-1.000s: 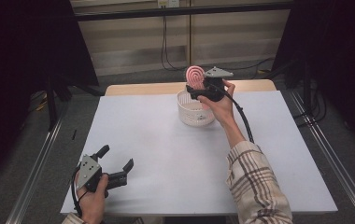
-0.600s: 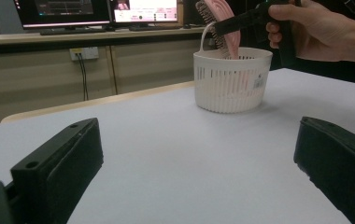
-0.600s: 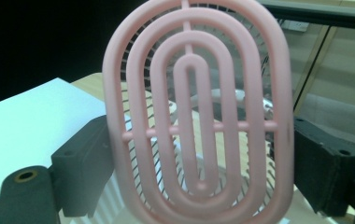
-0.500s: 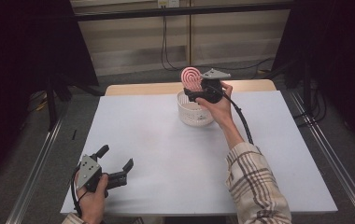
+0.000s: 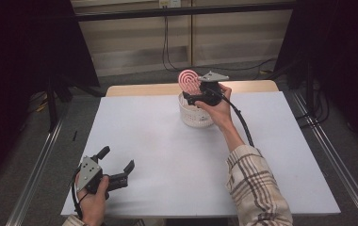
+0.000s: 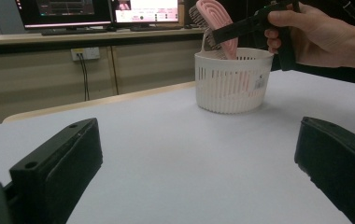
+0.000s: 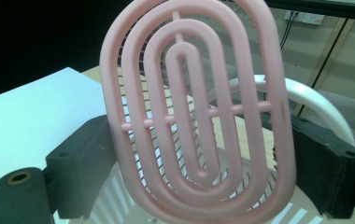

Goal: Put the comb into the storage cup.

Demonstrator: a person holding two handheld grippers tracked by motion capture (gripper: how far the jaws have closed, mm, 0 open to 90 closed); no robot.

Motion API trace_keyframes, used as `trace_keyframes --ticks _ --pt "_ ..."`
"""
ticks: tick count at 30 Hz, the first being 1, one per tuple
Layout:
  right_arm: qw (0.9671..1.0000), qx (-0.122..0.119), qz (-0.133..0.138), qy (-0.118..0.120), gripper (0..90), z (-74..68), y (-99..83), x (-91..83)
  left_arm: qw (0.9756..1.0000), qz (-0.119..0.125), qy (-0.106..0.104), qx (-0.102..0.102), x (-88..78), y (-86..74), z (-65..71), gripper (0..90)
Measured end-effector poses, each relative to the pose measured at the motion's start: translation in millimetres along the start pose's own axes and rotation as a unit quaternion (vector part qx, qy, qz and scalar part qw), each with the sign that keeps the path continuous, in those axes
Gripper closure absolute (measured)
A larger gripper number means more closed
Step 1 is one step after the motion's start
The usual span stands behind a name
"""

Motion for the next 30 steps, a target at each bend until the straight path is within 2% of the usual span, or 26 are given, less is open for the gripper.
trace_keyframes --ticks 14,17,30 --pt "0.9998 -0.013 -0.009 0.009 12.4 -6.8 -3.2 2.2 1.0 0.0 0.0 0.0 0.1 0.0 0.1 1.0" --pt "0.9997 -0.011 -0.017 0.011 11.5 -7.6 -3.7 0.8 1.0 -0.001 -0.001 0.0 0.2 -0.1 0.1 1.0" --pt "0.9999 -0.002 -0.011 0.005 9.4 -3.8 -0.3 -4.1 1.0 0.0 0.0 0.0 0.1 0.1 0.1 1.0"
Point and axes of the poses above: each handheld gripper's, and its own axes: x roughly forward along the jaws, y roughly out of its top, z roughly to its right, the point moved 5 cm from there along x, roughly forward along the jaws, and after that the axes turned 12 degrees about x, right-handed, at the moved point
